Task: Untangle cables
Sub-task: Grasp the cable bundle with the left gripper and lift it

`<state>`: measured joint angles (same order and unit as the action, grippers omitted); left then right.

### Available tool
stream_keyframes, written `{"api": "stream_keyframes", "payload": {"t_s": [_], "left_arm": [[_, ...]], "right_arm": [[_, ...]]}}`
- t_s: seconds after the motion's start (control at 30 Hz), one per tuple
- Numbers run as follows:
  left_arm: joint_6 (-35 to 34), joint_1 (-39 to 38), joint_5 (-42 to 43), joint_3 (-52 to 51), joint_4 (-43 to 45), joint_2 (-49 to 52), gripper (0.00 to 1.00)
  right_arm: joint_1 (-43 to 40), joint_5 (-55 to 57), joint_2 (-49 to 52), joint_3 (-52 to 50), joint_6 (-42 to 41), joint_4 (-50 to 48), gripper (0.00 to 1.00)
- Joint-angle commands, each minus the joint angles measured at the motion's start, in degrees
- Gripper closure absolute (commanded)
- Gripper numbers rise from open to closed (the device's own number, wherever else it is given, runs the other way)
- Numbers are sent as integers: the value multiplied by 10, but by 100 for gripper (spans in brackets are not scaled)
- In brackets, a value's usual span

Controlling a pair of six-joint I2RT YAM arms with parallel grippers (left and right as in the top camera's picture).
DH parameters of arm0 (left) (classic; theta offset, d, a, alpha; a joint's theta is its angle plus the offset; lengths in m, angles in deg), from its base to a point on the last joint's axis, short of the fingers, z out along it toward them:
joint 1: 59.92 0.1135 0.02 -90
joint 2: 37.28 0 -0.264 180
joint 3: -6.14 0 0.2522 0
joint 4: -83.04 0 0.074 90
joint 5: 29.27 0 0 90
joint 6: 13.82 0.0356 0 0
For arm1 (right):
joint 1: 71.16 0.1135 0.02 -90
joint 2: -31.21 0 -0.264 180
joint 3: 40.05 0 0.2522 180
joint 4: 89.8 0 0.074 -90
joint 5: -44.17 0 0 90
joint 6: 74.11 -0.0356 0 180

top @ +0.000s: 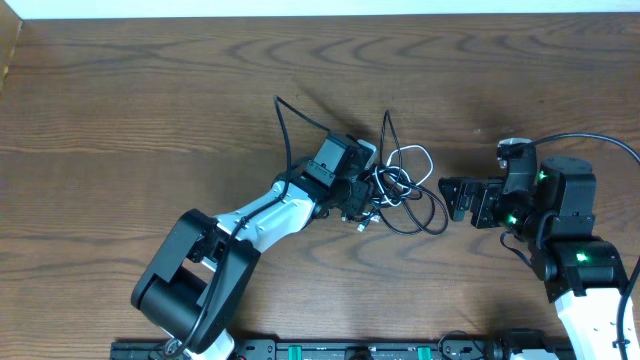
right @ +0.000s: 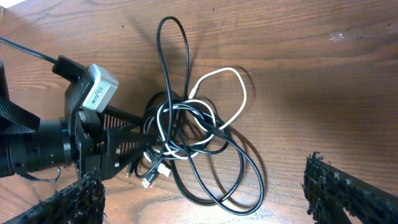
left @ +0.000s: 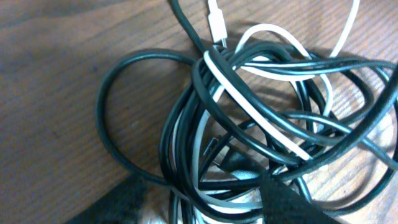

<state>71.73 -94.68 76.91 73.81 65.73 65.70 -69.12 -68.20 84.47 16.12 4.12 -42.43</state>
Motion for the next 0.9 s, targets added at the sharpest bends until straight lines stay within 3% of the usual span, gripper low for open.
{"api": "stream_keyframes", "payload": {"t_s": [0.0, 0.07, 0.1, 0.33, 0.87], "left_arm": [[2, 0, -8, 14, 2, 7, 67], [2, 0, -8, 14, 2, 7, 91], [-2, 0, -8, 14, 2, 7, 92], [-41, 2, -1, 15, 19, -25, 92], [-40, 36, 1, 15, 12, -289, 93]], "right_arm": [[-2, -7, 0, 10, -6, 0, 1], [-2, -7, 0, 10, -6, 0, 1], [-2, -7, 0, 10, -6, 0, 1], [-2, -7, 0, 10, -7, 0, 1], [-2, -47, 0, 10, -7, -3, 1]]}}
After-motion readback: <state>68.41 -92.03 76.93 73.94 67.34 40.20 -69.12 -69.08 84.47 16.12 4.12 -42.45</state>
